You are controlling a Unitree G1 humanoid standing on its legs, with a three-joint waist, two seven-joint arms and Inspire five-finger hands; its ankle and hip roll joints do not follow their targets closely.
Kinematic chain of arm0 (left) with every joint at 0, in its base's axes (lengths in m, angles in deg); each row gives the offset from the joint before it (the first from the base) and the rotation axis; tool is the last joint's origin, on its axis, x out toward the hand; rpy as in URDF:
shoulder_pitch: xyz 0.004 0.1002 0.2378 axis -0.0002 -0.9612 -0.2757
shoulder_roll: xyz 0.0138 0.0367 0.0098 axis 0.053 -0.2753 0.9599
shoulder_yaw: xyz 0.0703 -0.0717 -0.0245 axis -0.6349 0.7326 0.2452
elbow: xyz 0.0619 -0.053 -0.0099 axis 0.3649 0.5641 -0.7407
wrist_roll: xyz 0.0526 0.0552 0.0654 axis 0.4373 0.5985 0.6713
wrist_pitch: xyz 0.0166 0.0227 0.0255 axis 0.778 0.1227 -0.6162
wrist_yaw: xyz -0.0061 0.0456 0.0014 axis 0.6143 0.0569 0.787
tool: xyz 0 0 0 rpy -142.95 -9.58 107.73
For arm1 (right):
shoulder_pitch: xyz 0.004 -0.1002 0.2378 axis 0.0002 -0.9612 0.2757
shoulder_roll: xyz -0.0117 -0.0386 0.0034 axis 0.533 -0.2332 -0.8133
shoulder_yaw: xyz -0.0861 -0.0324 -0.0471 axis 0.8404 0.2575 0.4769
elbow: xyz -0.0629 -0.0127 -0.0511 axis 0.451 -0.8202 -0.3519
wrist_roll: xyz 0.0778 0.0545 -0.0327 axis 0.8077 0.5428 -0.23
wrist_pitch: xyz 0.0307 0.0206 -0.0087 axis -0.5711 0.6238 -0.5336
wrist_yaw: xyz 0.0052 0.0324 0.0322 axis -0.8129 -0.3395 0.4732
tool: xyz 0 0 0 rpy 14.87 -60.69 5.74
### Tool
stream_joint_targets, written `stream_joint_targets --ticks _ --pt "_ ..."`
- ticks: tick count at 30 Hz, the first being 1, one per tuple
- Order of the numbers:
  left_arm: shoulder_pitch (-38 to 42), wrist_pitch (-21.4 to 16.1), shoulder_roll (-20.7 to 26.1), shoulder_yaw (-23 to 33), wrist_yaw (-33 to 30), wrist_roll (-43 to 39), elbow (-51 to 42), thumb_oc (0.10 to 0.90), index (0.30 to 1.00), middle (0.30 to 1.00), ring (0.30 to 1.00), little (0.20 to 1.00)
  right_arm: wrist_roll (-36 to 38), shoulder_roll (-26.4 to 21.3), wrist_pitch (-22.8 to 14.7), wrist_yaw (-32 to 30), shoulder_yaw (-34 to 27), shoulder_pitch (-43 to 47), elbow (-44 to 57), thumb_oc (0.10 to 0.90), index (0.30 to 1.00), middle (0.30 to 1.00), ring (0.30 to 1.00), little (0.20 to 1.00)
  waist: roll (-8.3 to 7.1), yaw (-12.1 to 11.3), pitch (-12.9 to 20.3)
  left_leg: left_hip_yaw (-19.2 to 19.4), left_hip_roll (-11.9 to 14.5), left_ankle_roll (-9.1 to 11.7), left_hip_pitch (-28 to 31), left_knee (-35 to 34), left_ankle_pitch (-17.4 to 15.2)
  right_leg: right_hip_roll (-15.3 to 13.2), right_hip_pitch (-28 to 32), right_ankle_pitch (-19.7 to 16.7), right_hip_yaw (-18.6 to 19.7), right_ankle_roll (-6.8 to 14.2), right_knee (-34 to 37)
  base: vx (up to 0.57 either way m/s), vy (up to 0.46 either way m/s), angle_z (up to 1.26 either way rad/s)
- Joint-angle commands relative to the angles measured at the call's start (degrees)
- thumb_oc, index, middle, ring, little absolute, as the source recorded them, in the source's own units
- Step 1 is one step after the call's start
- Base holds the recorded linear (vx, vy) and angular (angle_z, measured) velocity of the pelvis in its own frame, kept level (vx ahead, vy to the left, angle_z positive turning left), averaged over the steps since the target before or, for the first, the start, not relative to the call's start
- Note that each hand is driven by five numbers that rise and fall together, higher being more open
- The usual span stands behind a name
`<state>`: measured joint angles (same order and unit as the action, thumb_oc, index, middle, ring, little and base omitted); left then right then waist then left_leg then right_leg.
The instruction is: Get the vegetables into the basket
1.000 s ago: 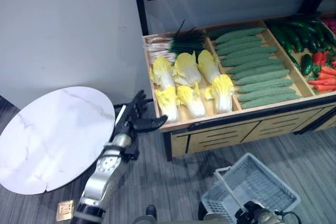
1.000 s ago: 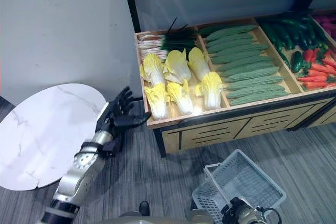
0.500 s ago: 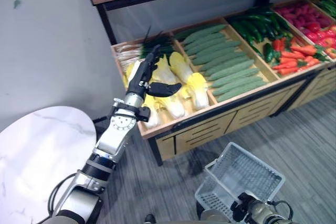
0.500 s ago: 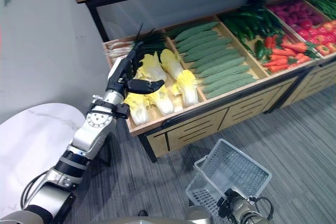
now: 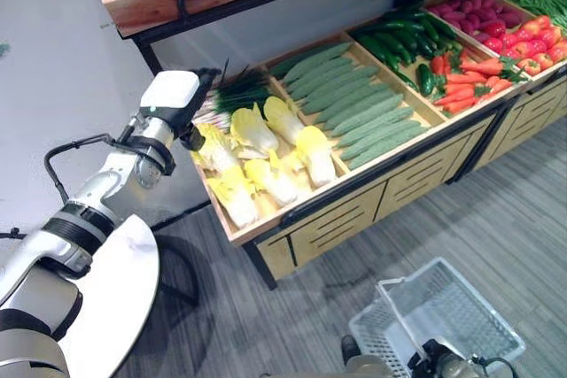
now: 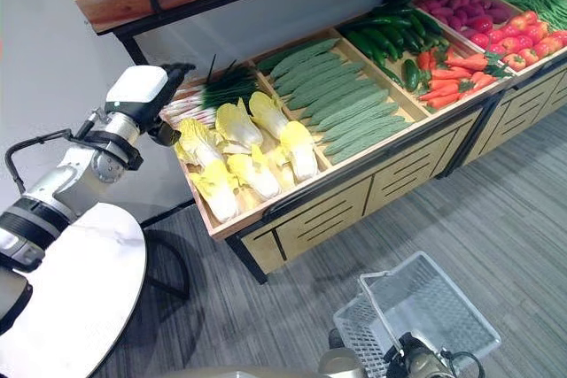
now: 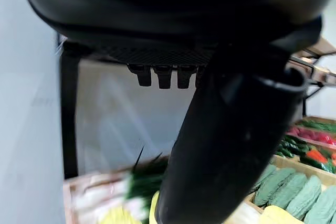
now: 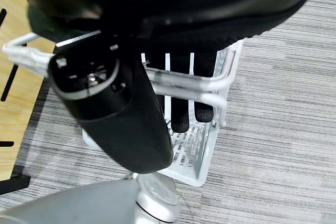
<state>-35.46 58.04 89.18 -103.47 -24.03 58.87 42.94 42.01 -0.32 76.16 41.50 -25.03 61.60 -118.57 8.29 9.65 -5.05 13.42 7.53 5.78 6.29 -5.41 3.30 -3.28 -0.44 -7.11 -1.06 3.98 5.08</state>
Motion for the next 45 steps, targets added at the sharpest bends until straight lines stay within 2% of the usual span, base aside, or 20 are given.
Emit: stream_joint_targets --ticks 1,8,13,17,28,35,39,45 --pt "15.8 -2.9 3.1 -2.3 -3.5 5.8 3.0 0.900 1.000 1.000 1.000 1.000 0.6 0.8 -3.1 -0.1 5.0 2.8 0.1 0.400 0.300 0.300 0.300 0.300 -0.38 2.1 0.4 -0.4 -0.2 3.7 3.8 0.4 -1.7 -4.1 -1.1 0.0 2.1 5.8 -0.9 0.01 0.032 -0.14" --pt "18.6 -3.6 1.0 -8.3 -2.5 8.8 5.5 0.900 1.000 1.000 1.000 1.000 0.2 0.8 -3.2 -0.5 5.0 3.1 -0.1 0.400 0.300 0.300 0.300 0.300 1.46 3.4 0.7 0.8 -0.7 3.8 2.7 0.4 -1.8 -4.7 -3.2 -0.6 2.9 6.2 -0.9 0.01 0.023 -0.16" --pt "17.4 -2.5 -3.4 -9.8 -1.0 9.5 11.8 0.900 1.000 1.000 1.000 1.000 0.9 0.4 -3.0 -1.5 4.8 4.9 0.1 0.400 0.300 0.300 0.300 0.300 3.13 5.1 0.0 2.0 -1.3 3.7 1.1 0.4 -1.5 -5.1 -5.5 -1.4 4.0 6.4 -1.0 0.00 0.025 -0.12" --pt "16.3 -2.2 -4.5 -10.1 -0.3 10.3 14.0 0.900 1.000 1.000 1.000 1.000 1.0 0.1 -2.7 -1.7 4.7 5.2 0.2 0.400 0.300 0.300 0.300 0.300 3.35 5.4 -0.5 2.4 -1.4 3.7 1.0 0.4 -1.4 -5.1 -6.0 -1.5 4.2 6.4 -1.0 0.01 -0.001 -0.14" --pt "14.7 -1.3 -8.2 -11.5 2.2 13.5 21.9 0.900 1.000 1.000 1.000 1.000 1.7 -0.1 -2.3 -2.5 4.4 5.7 -0.6 0.400 0.300 0.300 0.300 0.300 3.39 6.0 -1.7 3.3 -1.5 3.6 -0.6 0.4 -1.2 -5.1 -8.1 -2.3 5.2 6.6 -0.9 0.00 -0.002 -0.01" --pt "13.1 -1.3 -10.0 -12.1 3.5 15.0 24.1 0.900 1.000 1.000 1.000 1.000 2.3 0.2 -2.5 -2.5 4.7 6.0 -0.8 0.400 0.300 0.300 0.300 0.300 2.72 5.9 -2.5 3.5 -1.3 3.5 -0.8 0.4 -1.1 -4.8 -8.6 -2.3 5.7 6.5 -1.0 -0.01 -0.001 -0.08" --pt "12.8 -0.8 -10.4 -12.0 3.2 14.8 25.9 0.900 1.000 1.000 1.000 1.000 3.0 0.3 -2.9 -3.1 5.1 7.1 0.5 0.400 0.300 0.300 0.300 0.300 2.18 6.3 -3.5 3.9 -1.4 3.5 -3.2 0.4 -0.7 -4.6 -11.7 -3.5 6.5 6.6 -1.0 -0.09 0.008 -0.06" --pt "10.5 0.0 -11.5 -9.9 3.5 14.3 28.5 0.900 1.000 1.000 1.000 1.000 3.2 1.0 -2.5 -3.2 5.7 7.0 1.4 0.400 0.300 0.300 0.300 0.300 1.09 5.6 -3.1 5.0 -0.7 3.8 -6.3 0.4 0.1 -4.2 -15.2 -4.1 7.2 6.6 -1.2 -0.04 -0.023 -0.14"
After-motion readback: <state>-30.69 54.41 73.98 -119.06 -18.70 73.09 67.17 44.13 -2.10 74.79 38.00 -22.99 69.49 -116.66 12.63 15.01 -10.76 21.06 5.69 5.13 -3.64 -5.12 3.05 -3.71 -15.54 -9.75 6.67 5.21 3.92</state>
